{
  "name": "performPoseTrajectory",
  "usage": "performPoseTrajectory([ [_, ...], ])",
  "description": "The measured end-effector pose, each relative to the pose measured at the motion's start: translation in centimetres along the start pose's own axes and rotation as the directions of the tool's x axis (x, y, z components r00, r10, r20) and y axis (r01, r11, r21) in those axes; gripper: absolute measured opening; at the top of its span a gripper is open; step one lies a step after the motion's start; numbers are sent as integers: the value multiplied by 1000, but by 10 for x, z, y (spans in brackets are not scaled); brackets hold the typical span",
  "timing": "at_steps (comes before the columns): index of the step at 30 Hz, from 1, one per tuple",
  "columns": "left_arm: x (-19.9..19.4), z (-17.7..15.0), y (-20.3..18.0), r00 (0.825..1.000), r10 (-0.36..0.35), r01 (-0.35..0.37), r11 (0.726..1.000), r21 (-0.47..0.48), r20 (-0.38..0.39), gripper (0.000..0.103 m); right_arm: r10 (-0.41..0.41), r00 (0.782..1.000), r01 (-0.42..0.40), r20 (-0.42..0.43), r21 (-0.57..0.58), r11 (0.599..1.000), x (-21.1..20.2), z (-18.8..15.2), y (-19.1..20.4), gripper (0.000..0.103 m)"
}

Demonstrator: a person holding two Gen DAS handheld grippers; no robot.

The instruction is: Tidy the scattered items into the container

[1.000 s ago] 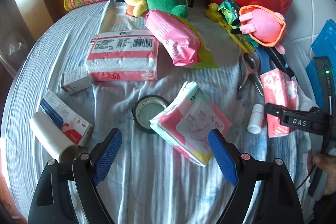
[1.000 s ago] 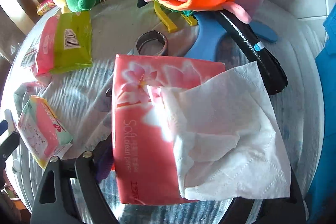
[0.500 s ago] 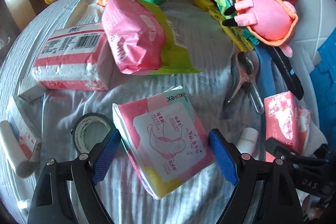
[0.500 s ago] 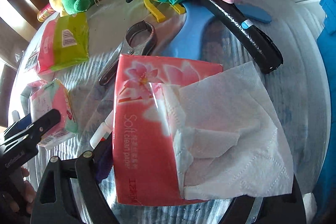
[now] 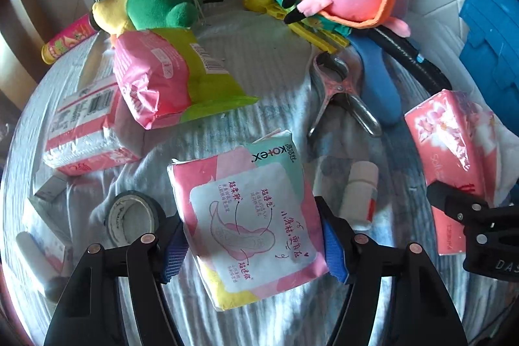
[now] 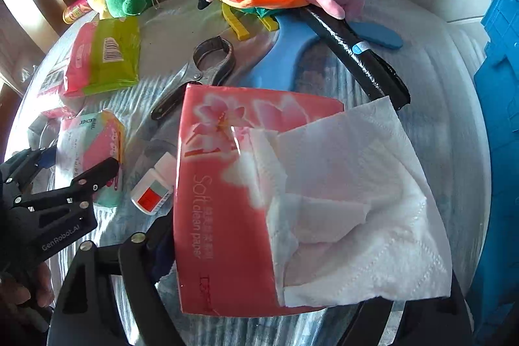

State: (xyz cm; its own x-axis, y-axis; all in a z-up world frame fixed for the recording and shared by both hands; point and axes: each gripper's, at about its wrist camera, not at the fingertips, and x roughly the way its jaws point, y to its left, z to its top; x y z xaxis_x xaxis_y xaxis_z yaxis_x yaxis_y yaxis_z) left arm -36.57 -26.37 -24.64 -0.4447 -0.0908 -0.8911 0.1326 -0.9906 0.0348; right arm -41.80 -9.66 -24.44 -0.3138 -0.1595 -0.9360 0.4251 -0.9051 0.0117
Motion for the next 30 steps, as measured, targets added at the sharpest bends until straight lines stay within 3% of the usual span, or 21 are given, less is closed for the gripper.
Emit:
performPoseTrajectory([
  [6, -72, -5, -3, 990, 31, -31, 1000, -1, 141, 69, -35, 994, 38, 105, -25, 999, -51, -19, -1, 83],
  [10, -131, -3, -15, 964, 68, -75, 997, 15, 257, 69, -40, 975, 46, 219, -24, 999, -103, -32, -4, 83],
  [19, -242, -8, -52, 889, 60, -72, 997, 10, 454, 69, -20, 893, 50, 451, -55, 997, -223, -62, -19, 83],
  [25, -279, -7, -81, 859, -13, -21, 998, 61, 512, 69, -82, 838, 92, 540, 9, 996, -279, -88, -42, 83],
  [30, -303, -6, -110, 834, -94, 16, 989, 147, 544, 69, -180, 802, 146, 570, 105, 984, -313, -112, -60, 83],
])
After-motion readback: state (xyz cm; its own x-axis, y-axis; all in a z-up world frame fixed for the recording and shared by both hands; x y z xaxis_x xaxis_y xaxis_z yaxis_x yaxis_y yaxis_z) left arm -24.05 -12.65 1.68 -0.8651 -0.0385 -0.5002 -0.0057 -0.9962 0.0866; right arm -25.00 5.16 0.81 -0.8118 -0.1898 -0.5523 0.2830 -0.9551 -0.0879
